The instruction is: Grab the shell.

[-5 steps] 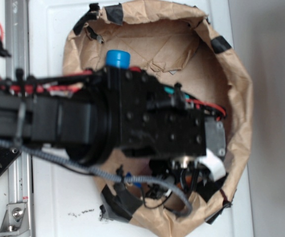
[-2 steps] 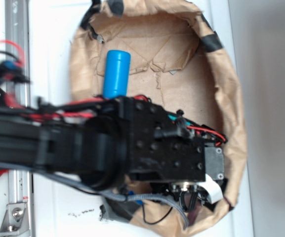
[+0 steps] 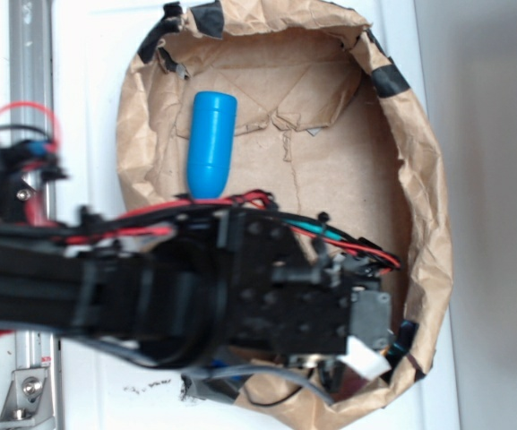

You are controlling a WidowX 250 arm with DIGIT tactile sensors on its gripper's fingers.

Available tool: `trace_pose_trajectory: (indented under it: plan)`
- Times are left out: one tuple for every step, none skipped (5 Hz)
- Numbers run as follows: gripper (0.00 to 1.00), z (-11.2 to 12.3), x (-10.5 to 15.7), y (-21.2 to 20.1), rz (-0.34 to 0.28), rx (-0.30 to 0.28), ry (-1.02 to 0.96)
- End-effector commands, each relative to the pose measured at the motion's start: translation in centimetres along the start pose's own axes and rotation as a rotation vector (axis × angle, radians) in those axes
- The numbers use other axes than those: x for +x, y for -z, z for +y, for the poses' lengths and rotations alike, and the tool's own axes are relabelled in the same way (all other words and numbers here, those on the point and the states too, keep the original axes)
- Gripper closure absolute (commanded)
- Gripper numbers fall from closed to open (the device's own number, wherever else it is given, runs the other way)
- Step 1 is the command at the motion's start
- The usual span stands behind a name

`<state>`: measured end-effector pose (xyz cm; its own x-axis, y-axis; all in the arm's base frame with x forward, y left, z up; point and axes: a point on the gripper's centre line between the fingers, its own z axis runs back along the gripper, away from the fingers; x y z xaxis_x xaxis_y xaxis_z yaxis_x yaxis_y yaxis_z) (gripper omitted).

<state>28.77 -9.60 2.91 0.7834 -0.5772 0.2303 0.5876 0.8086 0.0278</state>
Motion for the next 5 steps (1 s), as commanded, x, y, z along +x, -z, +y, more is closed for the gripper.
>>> trace_pose_trajectory:
  plan:
    - [1.0,3.0,-1.3,-8.4,-0.177,0.08,-0.196]
    - [1.0,5.7,-3.6,-11.4,-0.083,0.045,-0.313]
    - [1.0,7.0,-5.7,-12.9,-0.068,0.028,-0.542]
    - [1.0,7.0,-6.2,-13.4,-0.049,0.064,-0.714]
    - [1.0,6.6,-6.6,-13.8,-0.063,0.122,-0.759]
